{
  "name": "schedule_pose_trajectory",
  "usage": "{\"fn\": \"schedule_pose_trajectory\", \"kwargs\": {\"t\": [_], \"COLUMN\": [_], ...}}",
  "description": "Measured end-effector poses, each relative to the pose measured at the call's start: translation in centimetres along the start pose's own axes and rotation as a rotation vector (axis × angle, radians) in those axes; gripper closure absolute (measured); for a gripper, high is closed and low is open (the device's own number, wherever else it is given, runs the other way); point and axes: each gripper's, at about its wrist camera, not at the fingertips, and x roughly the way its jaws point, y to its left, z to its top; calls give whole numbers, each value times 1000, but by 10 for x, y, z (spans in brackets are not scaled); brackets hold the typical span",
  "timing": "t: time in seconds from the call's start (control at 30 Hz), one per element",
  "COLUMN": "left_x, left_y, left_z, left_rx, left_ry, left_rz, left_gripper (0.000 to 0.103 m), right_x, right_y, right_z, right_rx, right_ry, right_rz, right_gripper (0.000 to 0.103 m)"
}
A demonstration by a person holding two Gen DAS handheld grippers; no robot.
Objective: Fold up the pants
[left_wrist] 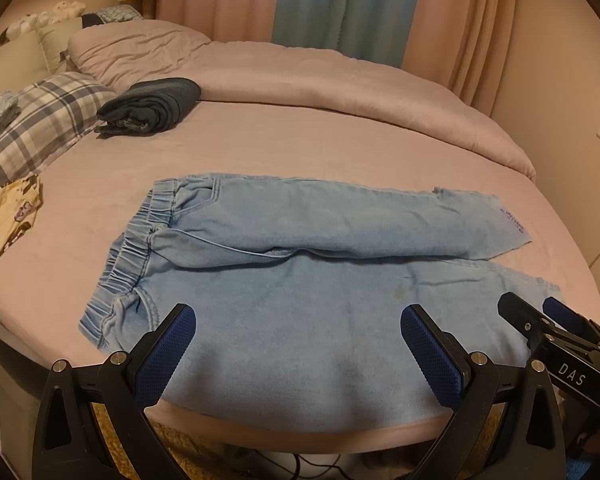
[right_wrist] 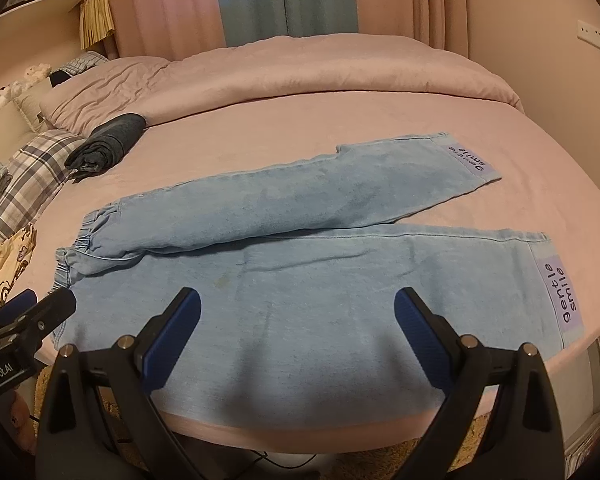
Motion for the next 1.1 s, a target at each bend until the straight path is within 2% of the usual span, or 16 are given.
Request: {"fn": "schedule_pose_trajectory", "kwargs": {"t": [0.17,0.23,0.3,0.37,0.47,0.57,0.63,0.73,0.8,0.93,1.0,1.07,1.1], "left_x": [3,7,15,22,34,48,58,72,78,82,84,85,85], "left_y": [4,6,10,13,18,24,27,32,35,37,38,39,40], "left_z": [0,0,3,7,16,20,19,17,17,18,20,20,20], "left_rx": [-5,-9,-25,-44,-75,-110,-132,-156,-165,-172,-177,-183,-192], "left_ry": [-3,0,25,40,43,76,103,149,164,182,187,188,190], "left_rz": [-17,-27,-39,-56,-86,-119,-136,-131,-124,-115,-107,-107,-109], "left_gripper": [0,4,5,6,17,30,39,40,40,40,40,40,40], "right_x": [4,5,6,8,19,52,84,134,183,255,275,275,274], "right_y": [-1,-6,-14,-24,-43,-61,-69,-78,-86,-89,-86,-72,-70], "right_z": [-1,2,7,18,53,103,131,163,181,183,176,174,172], "right_rx": [4,20,39,61,90,142,174,239,303,321,284,158,145], "right_ry": [7,5,3,-5,-5,46,97,187,267,407,428,330,308], "right_rz": [-1,5,15,22,15,39,37,16,-25,-158,-210,-263,-263], "right_gripper": [7,8,8,8,8,8,11,15,16,17,17,31,41]}}
